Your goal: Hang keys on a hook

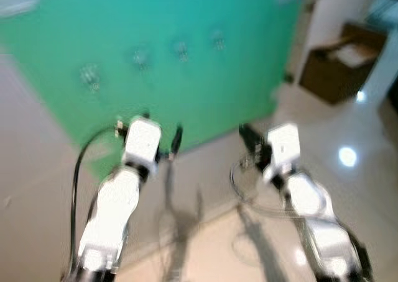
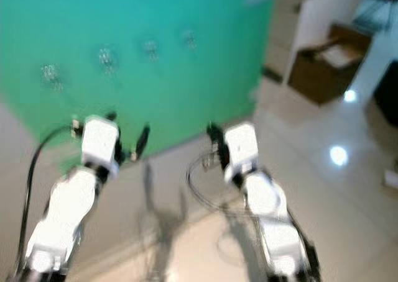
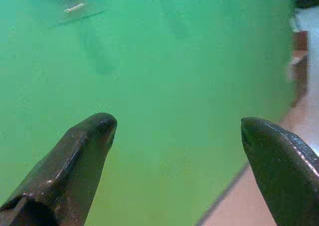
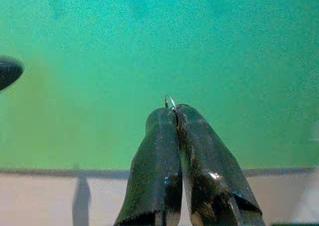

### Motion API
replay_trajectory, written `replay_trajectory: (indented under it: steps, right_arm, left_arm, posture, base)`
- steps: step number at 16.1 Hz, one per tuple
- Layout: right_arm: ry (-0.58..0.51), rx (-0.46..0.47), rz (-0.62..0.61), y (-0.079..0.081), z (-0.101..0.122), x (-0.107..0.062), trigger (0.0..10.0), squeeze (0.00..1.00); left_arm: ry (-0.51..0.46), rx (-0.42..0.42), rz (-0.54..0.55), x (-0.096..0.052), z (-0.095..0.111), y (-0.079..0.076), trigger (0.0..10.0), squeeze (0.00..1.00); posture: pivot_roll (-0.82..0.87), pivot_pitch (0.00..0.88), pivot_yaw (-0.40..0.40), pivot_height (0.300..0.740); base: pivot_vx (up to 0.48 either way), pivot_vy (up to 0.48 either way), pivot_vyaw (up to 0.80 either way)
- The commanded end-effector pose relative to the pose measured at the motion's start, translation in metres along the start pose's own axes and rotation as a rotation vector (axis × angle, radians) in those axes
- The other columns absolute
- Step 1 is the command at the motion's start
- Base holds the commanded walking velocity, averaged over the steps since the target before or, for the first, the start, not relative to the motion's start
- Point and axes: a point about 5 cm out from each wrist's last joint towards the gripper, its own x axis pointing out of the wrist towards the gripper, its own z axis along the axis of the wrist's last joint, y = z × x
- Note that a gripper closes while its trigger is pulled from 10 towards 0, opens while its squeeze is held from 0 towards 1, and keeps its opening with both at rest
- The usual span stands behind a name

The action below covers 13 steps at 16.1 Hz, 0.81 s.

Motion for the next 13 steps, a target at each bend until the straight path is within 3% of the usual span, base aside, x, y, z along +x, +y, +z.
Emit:
replay_trajectory:
  steps: [1,9,13]
  right_arm:
    - [-0.018,0.008,0.007,0.001,0.003,0.001,10.0,0.0]
    - [-0.047,-0.007,-0.021,-0.011,0.014,0.005,10.0,0.0]
    - [-0.076,-0.023,-0.027,-0.023,0.025,0.006,10.0,0.0]
  left_arm:
    - [-0.006,0.007,0.011,0.0,0.001,0.003,10.0,0.0]
    - [-0.013,-0.024,-0.024,0.002,0.001,-0.004,10.0,0.0]
    - [-0.018,-0.039,-0.029,0.006,0.002,-0.009,10.0,0.0]
  posture:
    - [-0.03,0.0,0.082,0.74]
    - [-0.05,0.0,0.079,0.74]
    - [-0.05,0.0,0.066,0.74]
  base:
    - [0.0,0.0,0.8]
    - [0.0,0.0,0.8]
    - [0.283,0.0,0.8]
